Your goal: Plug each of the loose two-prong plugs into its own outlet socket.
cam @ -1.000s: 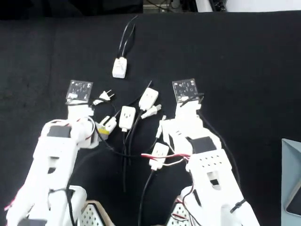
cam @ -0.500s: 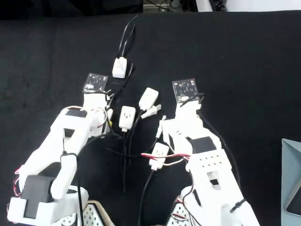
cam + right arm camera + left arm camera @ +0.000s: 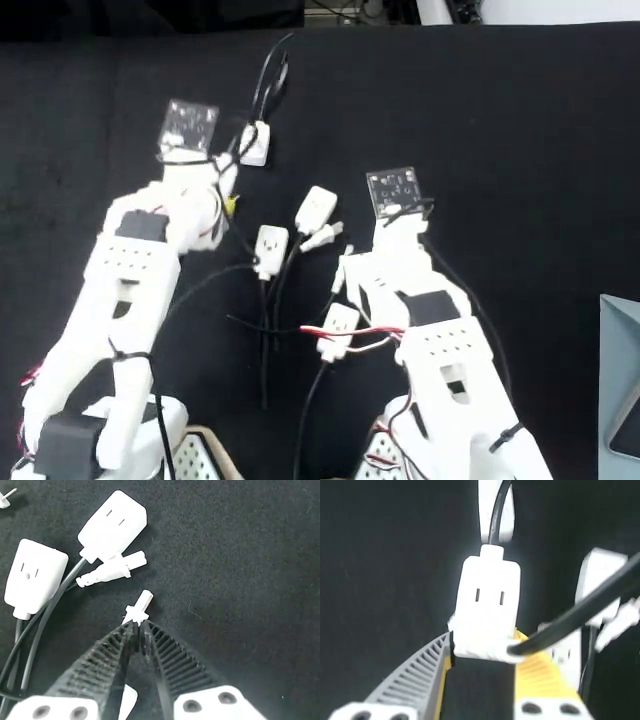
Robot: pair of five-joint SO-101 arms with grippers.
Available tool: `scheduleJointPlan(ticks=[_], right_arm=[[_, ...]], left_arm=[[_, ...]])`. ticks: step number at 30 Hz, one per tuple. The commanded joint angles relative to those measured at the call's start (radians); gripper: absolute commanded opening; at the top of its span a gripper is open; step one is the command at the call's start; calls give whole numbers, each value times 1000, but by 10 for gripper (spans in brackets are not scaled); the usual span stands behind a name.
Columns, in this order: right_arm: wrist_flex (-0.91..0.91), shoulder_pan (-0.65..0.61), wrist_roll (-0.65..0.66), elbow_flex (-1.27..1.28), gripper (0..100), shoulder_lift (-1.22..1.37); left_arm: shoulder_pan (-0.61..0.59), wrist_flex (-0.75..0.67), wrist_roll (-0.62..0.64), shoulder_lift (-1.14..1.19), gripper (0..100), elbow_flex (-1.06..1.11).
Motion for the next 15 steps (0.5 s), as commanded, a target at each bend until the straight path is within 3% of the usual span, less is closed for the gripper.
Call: scheduleJointPlan(ticks=[1,5,15], right_arm=[[-21,66,-8,-12,18,-18],[-84,124,-9,-4,18,-18],[-97,144,-9,2,19,-18]], left_arm=[[10,-64,15,6,28,-148],[39,-130,38,147,28,-257],[177,-135,37,623,28,-704]])
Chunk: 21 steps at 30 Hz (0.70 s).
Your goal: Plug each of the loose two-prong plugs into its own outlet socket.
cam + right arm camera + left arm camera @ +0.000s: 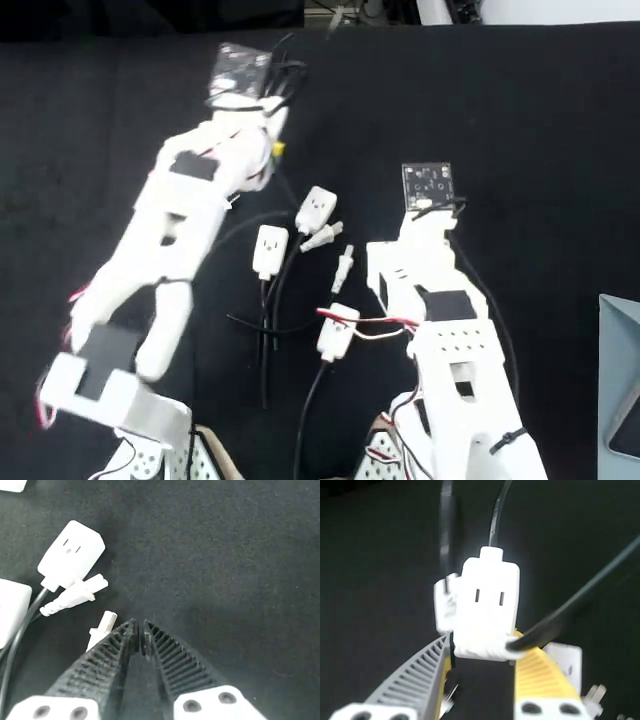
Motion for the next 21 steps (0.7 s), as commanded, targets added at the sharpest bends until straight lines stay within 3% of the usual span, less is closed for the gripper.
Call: scheduleJointPlan(ticks=[1,11,16,21], right_arm=[[-23,12,-9,-5,19,-18],[-23,12,-6,-5,21,-18],[-23,9,-3,-5,21,-18],[-31,8,-2,4,21,-18]], left_arm=[[31,-25,6,157,28,-249],[27,8,5,632,45,-720],[33,255,11,644,186,-849],[25,454,12,644,202,-1000]])
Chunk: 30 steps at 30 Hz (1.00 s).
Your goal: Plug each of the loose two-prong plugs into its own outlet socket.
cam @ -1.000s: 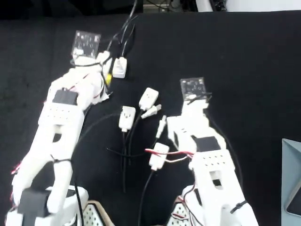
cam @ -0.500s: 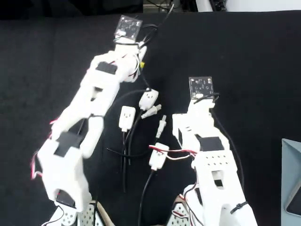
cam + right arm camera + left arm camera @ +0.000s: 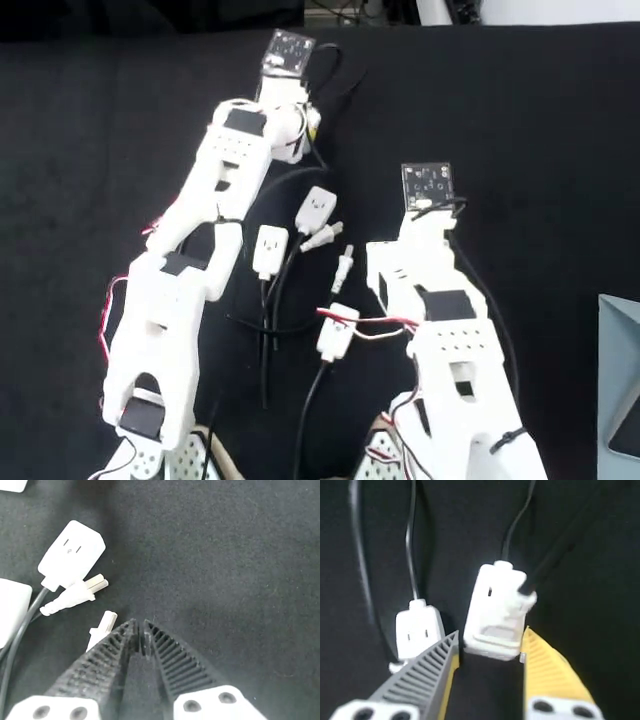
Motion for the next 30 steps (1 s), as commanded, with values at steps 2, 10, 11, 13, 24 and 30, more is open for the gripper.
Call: scheduleJointPlan(ticks=[2,10,11,13,24,30], right_arm=[[-60,8,-2,16,21,-18],[-106,6,-2,44,21,-18],[-106,6,-2,44,21,-18],[-106,6,-2,44,21,-18],[-104,6,-2,44,21,-18],[-104,6,-2,45,21,-18]], left_arm=[[2,170,5,-25,203,-183],[2,374,0,-23,203,-372],[1,407,-2,-25,201,-398],[1,497,-2,-25,199,-481],[-30,755,18,-74,168,-740],[-13,755,20,-290,170,-526]])
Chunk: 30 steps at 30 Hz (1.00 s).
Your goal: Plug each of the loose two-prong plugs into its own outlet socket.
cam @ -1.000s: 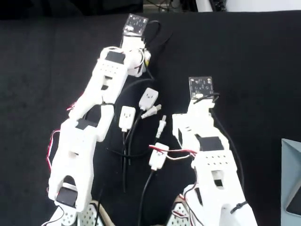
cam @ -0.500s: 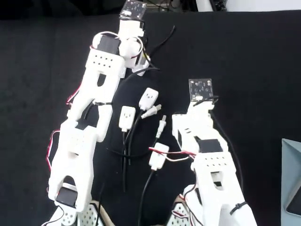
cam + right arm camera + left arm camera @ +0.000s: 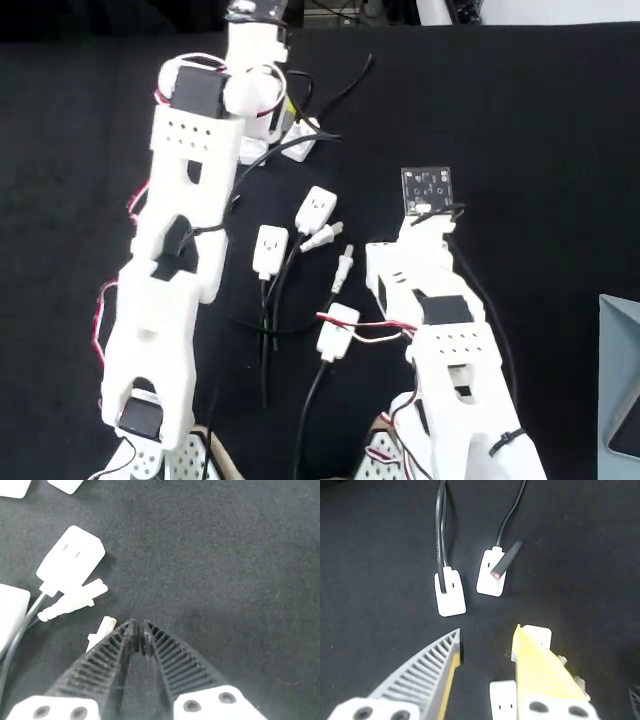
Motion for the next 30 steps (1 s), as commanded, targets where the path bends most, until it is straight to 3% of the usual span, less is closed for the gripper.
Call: scheduleJointPlan(ticks=[1,8,18,24,30], right_arm=[[-18,6,-2,-5,21,-18],[-17,2,-2,-5,21,-18],[40,-49,29,-16,22,-18],[72,-49,84,-24,22,-18],[169,-49,91,-76,22,-18]], left_arm=[[5,8,8,-213,170,116],[-2,6,8,-569,168,467],[-122,-21,8,-1099,167,1049],[-295,-238,8,-1339,170,1494],[-390,-512,8,-1522,170,1949]])
